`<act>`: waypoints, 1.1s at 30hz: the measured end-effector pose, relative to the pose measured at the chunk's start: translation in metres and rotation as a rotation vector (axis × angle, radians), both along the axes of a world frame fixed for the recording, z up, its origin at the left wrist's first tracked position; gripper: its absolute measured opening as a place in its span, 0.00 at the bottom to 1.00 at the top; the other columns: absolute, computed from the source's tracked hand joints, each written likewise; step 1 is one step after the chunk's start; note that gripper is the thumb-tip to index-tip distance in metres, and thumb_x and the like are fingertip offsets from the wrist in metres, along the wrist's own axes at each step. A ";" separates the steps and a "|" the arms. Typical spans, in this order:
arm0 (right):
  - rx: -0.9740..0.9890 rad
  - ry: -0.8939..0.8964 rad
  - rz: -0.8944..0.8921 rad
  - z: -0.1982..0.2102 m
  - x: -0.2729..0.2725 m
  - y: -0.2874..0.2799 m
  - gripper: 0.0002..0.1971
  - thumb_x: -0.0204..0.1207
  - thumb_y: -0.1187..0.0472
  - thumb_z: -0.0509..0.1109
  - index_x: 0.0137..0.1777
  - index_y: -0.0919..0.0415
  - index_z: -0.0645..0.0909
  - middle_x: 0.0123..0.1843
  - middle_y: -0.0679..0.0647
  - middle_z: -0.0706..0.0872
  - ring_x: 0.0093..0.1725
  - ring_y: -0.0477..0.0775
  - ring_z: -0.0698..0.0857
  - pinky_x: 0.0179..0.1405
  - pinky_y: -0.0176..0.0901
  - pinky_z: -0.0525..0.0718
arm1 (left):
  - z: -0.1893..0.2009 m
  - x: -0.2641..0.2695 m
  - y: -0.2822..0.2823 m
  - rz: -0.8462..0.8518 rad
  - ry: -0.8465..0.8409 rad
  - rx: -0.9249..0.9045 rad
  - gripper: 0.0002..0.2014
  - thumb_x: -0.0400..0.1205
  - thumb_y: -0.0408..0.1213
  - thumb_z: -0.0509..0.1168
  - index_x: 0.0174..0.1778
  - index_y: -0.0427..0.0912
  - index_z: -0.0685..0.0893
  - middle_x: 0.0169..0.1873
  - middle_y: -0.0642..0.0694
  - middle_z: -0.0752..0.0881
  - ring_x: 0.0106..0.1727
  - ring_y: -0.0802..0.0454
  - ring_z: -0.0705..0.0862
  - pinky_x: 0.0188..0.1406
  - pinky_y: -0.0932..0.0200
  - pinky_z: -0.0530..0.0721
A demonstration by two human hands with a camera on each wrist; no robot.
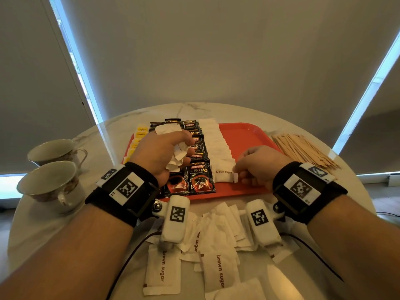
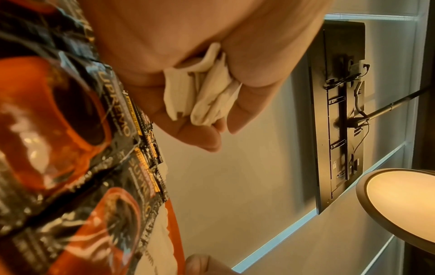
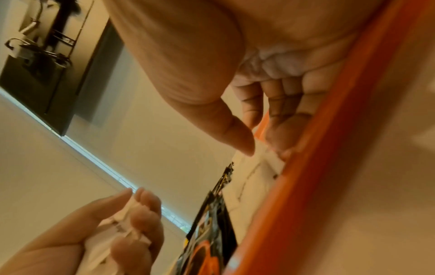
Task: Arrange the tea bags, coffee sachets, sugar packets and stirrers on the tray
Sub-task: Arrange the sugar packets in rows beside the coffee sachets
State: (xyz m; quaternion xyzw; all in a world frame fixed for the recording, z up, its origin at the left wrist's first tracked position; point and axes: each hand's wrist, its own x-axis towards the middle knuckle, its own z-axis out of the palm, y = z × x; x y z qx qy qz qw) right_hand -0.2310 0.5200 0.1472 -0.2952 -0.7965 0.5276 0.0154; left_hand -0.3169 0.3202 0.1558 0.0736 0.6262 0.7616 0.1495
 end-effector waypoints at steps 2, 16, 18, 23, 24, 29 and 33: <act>-0.014 -0.020 -0.013 0.000 0.000 0.002 0.06 0.73 0.73 0.76 0.46 0.65 0.84 0.39 0.65 0.88 0.39 0.63 0.87 0.59 0.66 0.87 | 0.000 0.000 0.000 -0.003 0.001 0.004 0.04 0.79 0.27 0.75 0.46 0.38 0.89 0.41 0.40 0.91 0.35 0.48 0.90 0.26 0.57 0.84; 0.008 -0.081 -0.035 0.008 0.000 0.002 0.07 0.74 0.74 0.76 0.50 0.65 0.87 0.42 0.62 0.89 0.39 0.58 0.87 0.57 0.59 0.91 | 0.003 0.002 -0.001 -0.011 -0.006 0.029 0.05 0.78 0.25 0.74 0.46 0.38 0.89 0.41 0.40 0.90 0.34 0.47 0.89 0.26 0.57 0.84; 0.011 -0.085 -0.031 0.007 0.001 0.001 0.07 0.74 0.73 0.77 0.51 0.66 0.87 0.41 0.63 0.90 0.39 0.59 0.87 0.59 0.60 0.90 | 0.004 0.002 -0.001 -0.007 -0.009 0.023 0.05 0.78 0.26 0.74 0.46 0.39 0.90 0.41 0.40 0.90 0.35 0.48 0.89 0.26 0.57 0.84; 0.037 -0.040 -0.042 0.008 0.003 0.001 0.06 0.74 0.70 0.78 0.51 0.67 0.88 0.37 0.61 0.88 0.36 0.59 0.85 0.53 0.58 0.90 | 0.005 0.002 -0.002 -0.005 -0.013 0.019 0.05 0.78 0.26 0.75 0.47 0.39 0.89 0.41 0.40 0.90 0.34 0.48 0.89 0.26 0.57 0.84; 0.043 -0.016 -0.041 0.008 0.004 0.000 0.07 0.75 0.69 0.77 0.51 0.68 0.88 0.35 0.60 0.87 0.34 0.58 0.84 0.47 0.54 0.89 | 0.005 0.002 -0.002 -0.006 -0.013 0.023 0.05 0.78 0.26 0.75 0.47 0.38 0.89 0.41 0.40 0.90 0.34 0.48 0.89 0.26 0.57 0.84; -0.098 0.042 0.100 0.012 0.005 -0.021 0.09 0.80 0.70 0.72 0.55 0.76 0.85 0.36 0.64 0.85 0.34 0.59 0.85 0.42 0.52 0.87 | 0.003 0.001 0.000 -0.005 -0.027 0.035 0.06 0.80 0.25 0.72 0.50 0.37 0.88 0.42 0.40 0.91 0.35 0.48 0.90 0.25 0.57 0.84; -0.161 0.013 0.144 0.012 0.000 -0.030 0.10 0.82 0.70 0.69 0.58 0.77 0.85 0.46 0.70 0.91 0.40 0.62 0.91 0.50 0.56 0.91 | 0.006 0.005 0.000 -0.087 -0.146 0.131 0.13 0.81 0.21 0.56 0.57 0.31 0.81 0.43 0.37 0.90 0.36 0.44 0.89 0.23 0.58 0.84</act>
